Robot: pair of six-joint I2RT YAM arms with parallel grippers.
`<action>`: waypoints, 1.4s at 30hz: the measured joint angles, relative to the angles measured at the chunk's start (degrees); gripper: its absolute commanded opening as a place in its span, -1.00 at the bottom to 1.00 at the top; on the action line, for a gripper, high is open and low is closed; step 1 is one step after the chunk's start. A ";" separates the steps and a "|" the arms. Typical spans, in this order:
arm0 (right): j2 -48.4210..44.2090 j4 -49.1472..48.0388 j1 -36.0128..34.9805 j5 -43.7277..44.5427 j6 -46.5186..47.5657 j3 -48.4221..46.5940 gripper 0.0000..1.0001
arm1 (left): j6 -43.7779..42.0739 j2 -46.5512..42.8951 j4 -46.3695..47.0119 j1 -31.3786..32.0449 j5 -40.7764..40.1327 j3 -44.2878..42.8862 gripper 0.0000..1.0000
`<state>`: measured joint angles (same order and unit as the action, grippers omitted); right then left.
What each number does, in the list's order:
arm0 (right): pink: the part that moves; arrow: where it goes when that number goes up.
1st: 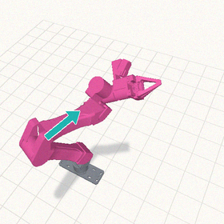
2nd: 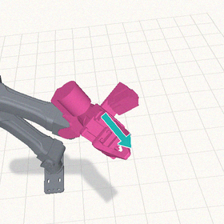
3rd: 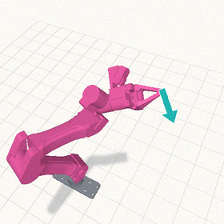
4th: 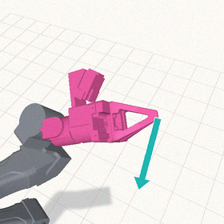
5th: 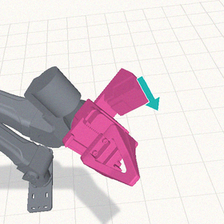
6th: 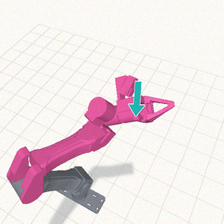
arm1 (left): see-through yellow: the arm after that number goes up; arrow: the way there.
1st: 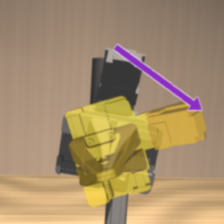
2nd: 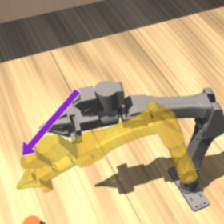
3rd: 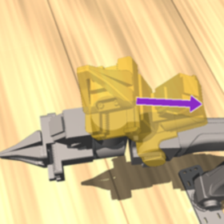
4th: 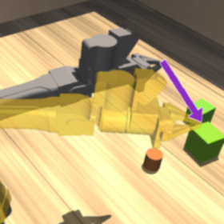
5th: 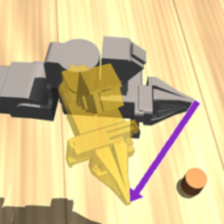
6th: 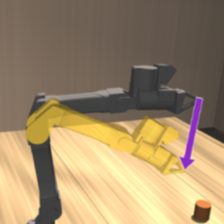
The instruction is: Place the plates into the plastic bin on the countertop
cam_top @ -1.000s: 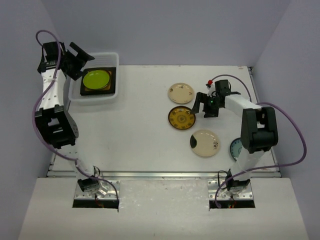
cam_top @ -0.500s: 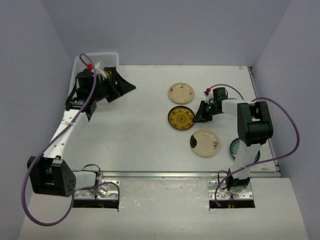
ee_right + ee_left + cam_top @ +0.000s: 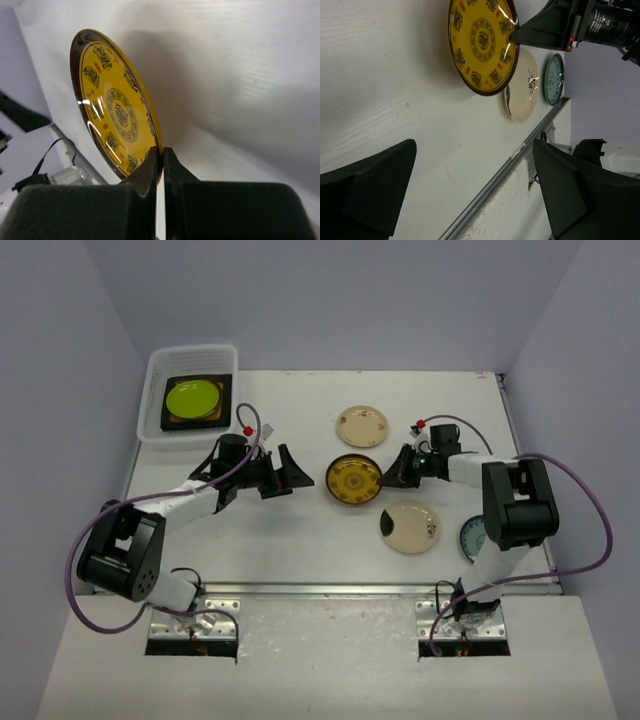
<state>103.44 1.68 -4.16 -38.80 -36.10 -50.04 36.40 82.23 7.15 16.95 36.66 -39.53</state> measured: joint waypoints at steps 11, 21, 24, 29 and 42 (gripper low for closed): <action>-10.24 -10.56 -3.39 -10.15 -7.51 8.70 -1.00 | 5.02 11.92 15.11 4.45 3.00 -3.02 -1.00; -10.76 -16.52 -3.48 -12.26 -12.64 9.82 0.98 | 6.99 8.34 9.84 1.18 -3.78 -6.43 -1.00; -12.55 -14.99 -3.36 -10.85 -12.83 9.90 0.98 | 7.97 3.70 3.60 -5.38 -9.38 -10.11 -1.00; -16.18 -13.21 -3.06 -8.12 -12.11 10.25 0.98 | 12.86 -3.11 -2.59 -21.33 -21.66 -14.79 -1.00; -18.08 -8.90 -2.76 -7.39 -8.82 12.51 0.97 | 14.76 22.17 -19.55 -40.07 -33.12 -44.08 -1.00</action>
<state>85.36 -7.23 -6.92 -46.19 -44.92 -37.53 51.16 104.39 -12.40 -23.12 3.54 -83.61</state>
